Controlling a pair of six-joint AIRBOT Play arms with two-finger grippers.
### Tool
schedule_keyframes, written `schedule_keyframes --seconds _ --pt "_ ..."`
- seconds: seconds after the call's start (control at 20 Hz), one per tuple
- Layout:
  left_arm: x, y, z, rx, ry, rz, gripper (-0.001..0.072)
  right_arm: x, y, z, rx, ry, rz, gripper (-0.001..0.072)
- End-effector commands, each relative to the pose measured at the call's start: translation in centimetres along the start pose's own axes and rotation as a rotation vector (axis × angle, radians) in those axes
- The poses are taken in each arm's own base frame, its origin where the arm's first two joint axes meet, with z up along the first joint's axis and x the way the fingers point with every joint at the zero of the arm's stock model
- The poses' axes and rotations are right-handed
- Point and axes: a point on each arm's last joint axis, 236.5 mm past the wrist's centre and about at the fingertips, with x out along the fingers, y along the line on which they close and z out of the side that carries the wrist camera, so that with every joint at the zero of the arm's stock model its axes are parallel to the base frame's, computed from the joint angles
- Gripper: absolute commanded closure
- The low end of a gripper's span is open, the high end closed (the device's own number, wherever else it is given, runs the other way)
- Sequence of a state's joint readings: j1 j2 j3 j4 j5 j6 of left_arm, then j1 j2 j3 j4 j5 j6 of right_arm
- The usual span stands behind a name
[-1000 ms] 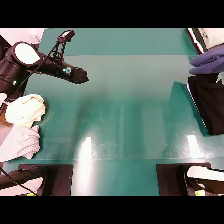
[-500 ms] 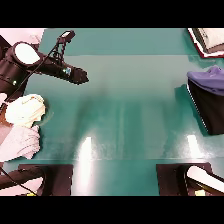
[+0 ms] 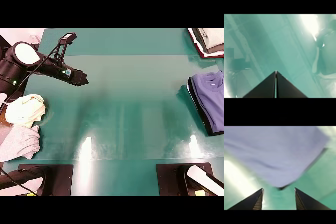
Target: Fold the shirts.
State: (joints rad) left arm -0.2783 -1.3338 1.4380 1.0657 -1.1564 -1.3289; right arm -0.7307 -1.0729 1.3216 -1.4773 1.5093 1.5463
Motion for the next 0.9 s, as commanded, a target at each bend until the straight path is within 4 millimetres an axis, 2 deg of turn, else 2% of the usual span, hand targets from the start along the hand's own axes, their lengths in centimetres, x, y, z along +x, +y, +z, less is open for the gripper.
schedule_keyframes --seconds 0.0,0.05,0.1,0.15,0.2,0.3,0.5,0.65,0.85 --pt "0.0 0.1 0.3 0.003 -0.012 0.005 0.0679 -2.4 8.7 -0.6 -0.033 -0.028 0.322 0.0275" --pt "0.0 0.0 0.2 0.001 -0.007 0.001 0.0679 -3.3 11.2 -1.0 -0.075 -0.038 0.392 0.028" --pt "0.0 -0.2 -0.4 -0.002 0.016 -0.005 0.068 -4.0 13.4 -1.3 -0.124 -0.052 0.436 0.0363" --pt "-0.1 -0.6 -1.3 -0.014 0.055 -0.026 0.068 -4.3 15.0 -1.8 -0.176 -0.059 0.448 0.0555" --pt "-0.1 -0.8 -1.8 -0.012 0.076 -0.034 0.068 -4.5 16.4 -2.4 -0.231 -0.062 0.459 0.0693" --pt "-0.1 -0.8 -1.7 -0.012 0.073 -0.033 0.068 -4.8 18.9 -3.9 -0.329 -0.049 0.483 0.0693" --pt "-0.1 -0.7 -1.0 -0.012 0.044 -0.026 0.068 -4.7 21.6 -5.8 -0.425 -0.02 0.509 0.0693" --pt "0.0 -0.6 -0.8 -0.012 0.032 -0.023 0.068 -4.9 22.4 -6.4 -0.453 -0.013 0.519 0.0693" --pt "0.0 -0.5 -0.6 -0.012 0.024 -0.021 0.0679 -4.9 22.3 -6.6 -0.453 -0.006 0.518 0.0693"
